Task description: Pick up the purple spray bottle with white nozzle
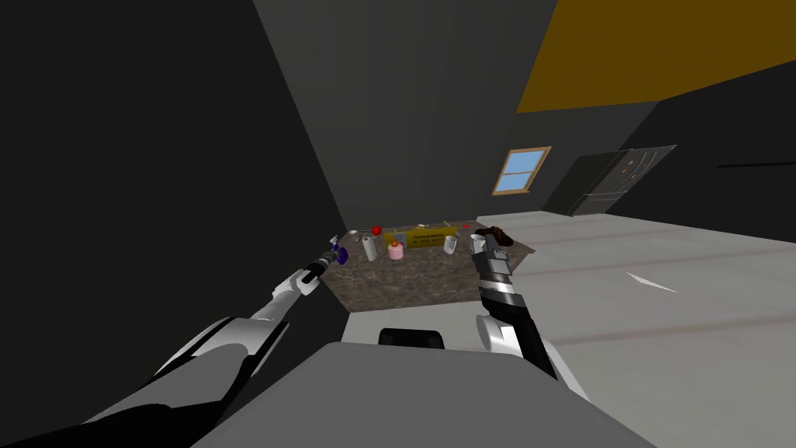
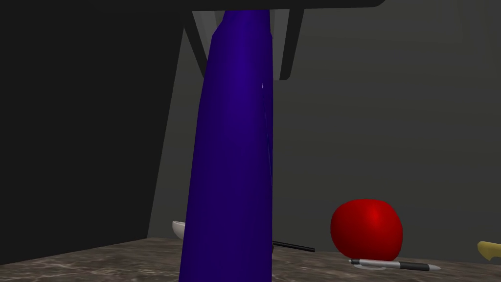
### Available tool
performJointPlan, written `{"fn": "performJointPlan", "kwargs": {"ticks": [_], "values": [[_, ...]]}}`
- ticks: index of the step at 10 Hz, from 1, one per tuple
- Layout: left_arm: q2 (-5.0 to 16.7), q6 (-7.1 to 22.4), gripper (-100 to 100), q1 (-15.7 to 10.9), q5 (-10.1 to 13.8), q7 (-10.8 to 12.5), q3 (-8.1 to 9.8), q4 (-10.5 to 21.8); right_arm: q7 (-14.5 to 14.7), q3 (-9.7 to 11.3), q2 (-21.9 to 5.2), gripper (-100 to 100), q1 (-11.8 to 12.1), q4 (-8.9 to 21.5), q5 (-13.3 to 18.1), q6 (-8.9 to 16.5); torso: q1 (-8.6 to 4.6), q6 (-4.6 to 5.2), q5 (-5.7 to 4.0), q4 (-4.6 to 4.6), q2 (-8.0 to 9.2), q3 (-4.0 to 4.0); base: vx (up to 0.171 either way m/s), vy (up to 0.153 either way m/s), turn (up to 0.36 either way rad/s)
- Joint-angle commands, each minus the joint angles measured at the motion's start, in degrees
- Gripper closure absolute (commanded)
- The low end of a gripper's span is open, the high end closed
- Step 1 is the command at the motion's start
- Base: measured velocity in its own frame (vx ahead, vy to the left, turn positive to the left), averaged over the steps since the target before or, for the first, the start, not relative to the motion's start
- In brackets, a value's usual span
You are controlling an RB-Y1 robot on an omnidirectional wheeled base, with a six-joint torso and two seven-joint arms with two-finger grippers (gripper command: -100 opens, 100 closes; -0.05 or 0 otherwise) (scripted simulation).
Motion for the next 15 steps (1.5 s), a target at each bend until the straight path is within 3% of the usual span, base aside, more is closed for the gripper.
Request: {"fn": "performJointPlan", "kwargs": {"ticks": [1, 3, 4, 5, 6, 8, 9, 11, 12, 13, 15], "values": [[0.11, 1.92, 100, 2.86, -0.09, 0.94, 0.16, -2.86, 0.00, 0.00, 0.00, 0, 0.00, 0.00, 0.00, 0.00, 0.00, 0.00, 0.00, 0.00, 0.00, 0.00, 0.041, 0.011, -0.019], [0.11, 1.92, 100, 5.37, -0.09, 0.94, 0.16, -5.48, 0.00, 0.00, 0.00, 0, -0.01, 0.00, 0.00, 0.00, 0.15, -0.16, 0.32, -0.31, 0.17, -0.08, 0.001, 0.008, -0.001], [0.11, 1.92, 100, 5.37, -0.09, 0.94, 0.16, -7.32, 0.00, 0.00, 0.00, 0, -0.01, 0.00, 0.00, 0.00, 0.17, -0.23, 0.46, -0.44, 0.26, -0.10, -0.017, -0.003, 0.021], [-0.78, 3.26, 100, 7.88, -1.38, 1.99, 2.36, -9.25, 0.00, 0.00, 0.00, 0, -0.01, 0.00, 0.00, 0.00, 0.16, -0.19, 0.48, -0.45, 0.28, -0.10, 0.067, 0.015, 0.002], [-0.78, 3.26, 100, 10.38, -1.38, 1.99, 2.36, -12.39, 0.00, 0.00, 0.00, 0, 0.00, 0.00, 0.00, 0.00, 0.25, -0.23, 0.51, -0.51, 0.07, -0.21, 0.094, 0.021, 0.014], [-0.78, 3.26, 100, 11.47, -1.38, 1.99, 2.36, -14.70, 0.00, 0.00, 0.00, 0, 0.00, 0.00, 0.00, 0.00, 0.32, -0.15, 0.68, -0.68, -0.04, -0.36, 0.027, 0.011, 0.002], [-1.68, 4.59, 100, 14.14, -2.67, 3.03, 4.56, -16.75, 0.00, 0.00, 0.00, 0, -0.01, 0.00, 0.00, 0.00, 0.29, -0.09, 0.70, -0.68, 0.04, -0.33, 0.064, 0.008, -0.007], [-1.68, 4.59, 100, 17.50, -2.67, 3.03, 4.56, -20.27, 0.00, 0.00, 0.00, 0, 0.00, 0.00, 0.00, 0.00, 0.43, -0.17, 0.81, -0.82, -0.17, -0.50, 0.060, 0.017, 0.002], [-1.68, 4.59, 100, 17.57, -2.67, 3.03, 4.56, -22.12, 0.00, 0.00, 0.00, 0, 0.00, 0.00, 0.00, 0.00, 0.46, -0.19, 0.88, -0.90, -0.13, -0.52, 0.012, 0.008, 0.013], [-2.58, 5.92, 100, 20.03, -3.96, 4.08, 6.76, -23.83, 0.00, 0.00, 0.00, 0, 0.00, 0.00, 0.00, 0.00, 0.43, -0.14, 0.89, -0.89, -0.07, -0.49, 0.076, 0.004, -0.006], [-2.58, 5.92, 100, 23.22, -3.96, 4.08, 6.76, -27.06, 0.00, 0.00, 0.00, 0, 0.00, 0.00, 0.00, 0.00, 0.52, -0.19, 0.93, -0.97, -0.31, -0.64, 0.064, 0.020, 0.003]]}}
